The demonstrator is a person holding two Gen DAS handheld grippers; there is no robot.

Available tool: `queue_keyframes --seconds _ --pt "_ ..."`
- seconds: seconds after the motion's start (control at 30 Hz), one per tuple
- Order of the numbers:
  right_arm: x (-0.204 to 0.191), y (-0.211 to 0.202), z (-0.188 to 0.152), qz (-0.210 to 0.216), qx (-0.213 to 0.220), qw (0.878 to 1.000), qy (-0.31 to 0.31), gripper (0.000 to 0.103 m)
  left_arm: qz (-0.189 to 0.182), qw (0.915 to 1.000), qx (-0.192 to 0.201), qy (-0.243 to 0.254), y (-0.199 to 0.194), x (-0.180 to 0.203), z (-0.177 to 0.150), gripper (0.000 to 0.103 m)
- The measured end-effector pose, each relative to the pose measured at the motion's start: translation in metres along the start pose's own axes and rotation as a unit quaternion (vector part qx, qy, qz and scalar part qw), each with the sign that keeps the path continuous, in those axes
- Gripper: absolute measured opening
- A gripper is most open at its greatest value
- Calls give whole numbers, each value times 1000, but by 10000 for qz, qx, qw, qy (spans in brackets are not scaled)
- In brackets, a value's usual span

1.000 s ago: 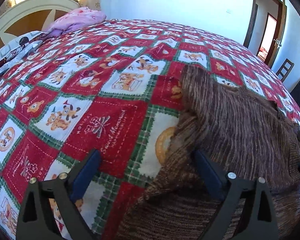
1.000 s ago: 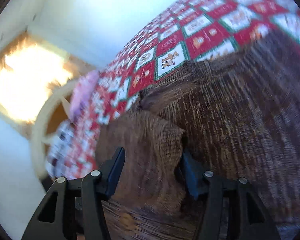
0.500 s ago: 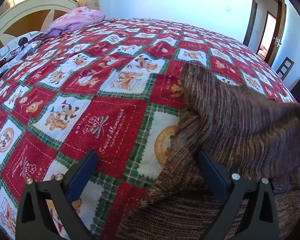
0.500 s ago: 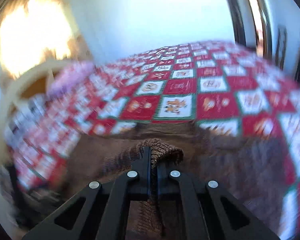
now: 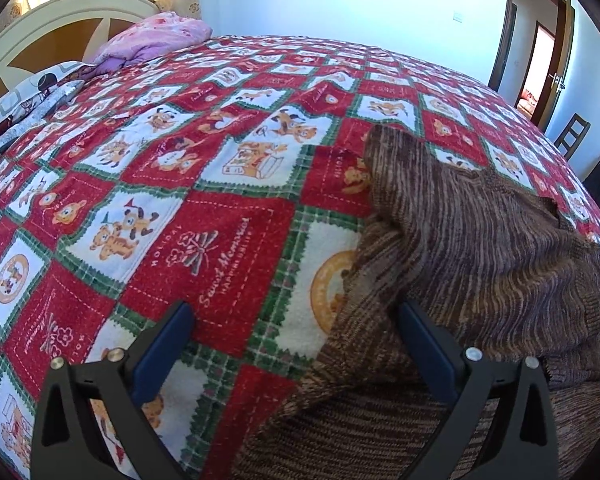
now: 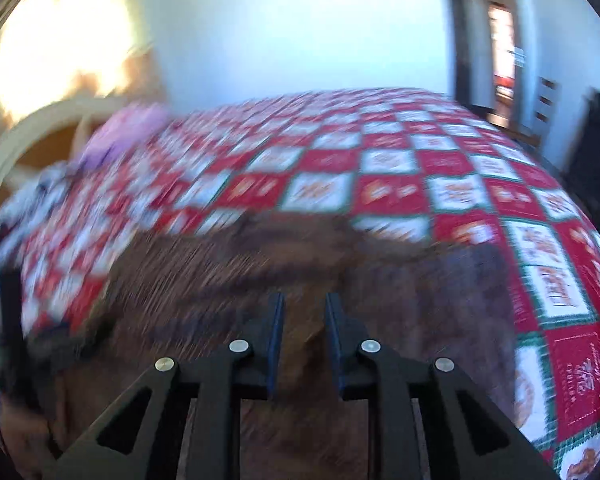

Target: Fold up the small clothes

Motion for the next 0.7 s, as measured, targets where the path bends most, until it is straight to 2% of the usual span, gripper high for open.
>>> queue_keyframes --seconds 0.13,0.17,0.23,0.27,0.33,0.43,0.5,0.63,0.7 --pt "-8 30 -37 28 -777 9969 -129 20 -203 9998 -13 -68 -1 -4 0 103" --pt "-7 24 -39 25 -663 9976 -202 20 -298 9995 -31 -34 -3 -5 -1 103" --pt "-7 16 -43 -96 -820 9963 -241 22 -334 9993 -60 151 -6 -6 -4 103" --pt "-5 12 -47 -156 -928 9954 -180 27 -291 9992 -49 271 -9 -9 -6 103" --pt "1 6 -57 -155 -998 9948 -89 27 -293 9990 22 348 -18 -18 -13 103" --pt "7 -16 -66 -437 -1064 9934 -46 27 -278 9983 84 511 -36 -38 -27 103" --pt "6 -37 -69 -664 -938 9933 72 29 -193 9971 305 676 -51 -56 -37 103" --pt "-10 -92 -73 -349 -190 9991 152 29 -383 9937 603 864 -81 -92 -52 103" --pt "-19 -115 -77 -176 65 9997 140 29 -649 9913 654 940 -97 -110 -66 103"
Point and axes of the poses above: each gripper's, at about its wrist camera, not at the fingertips, and y roughly the way its jaws point, x to its right, z to its top, the point moved 5 cm from there along y, roughly the way its jaws point, and after that the axes turned 10 degrees about z, right-handed, at the moved point
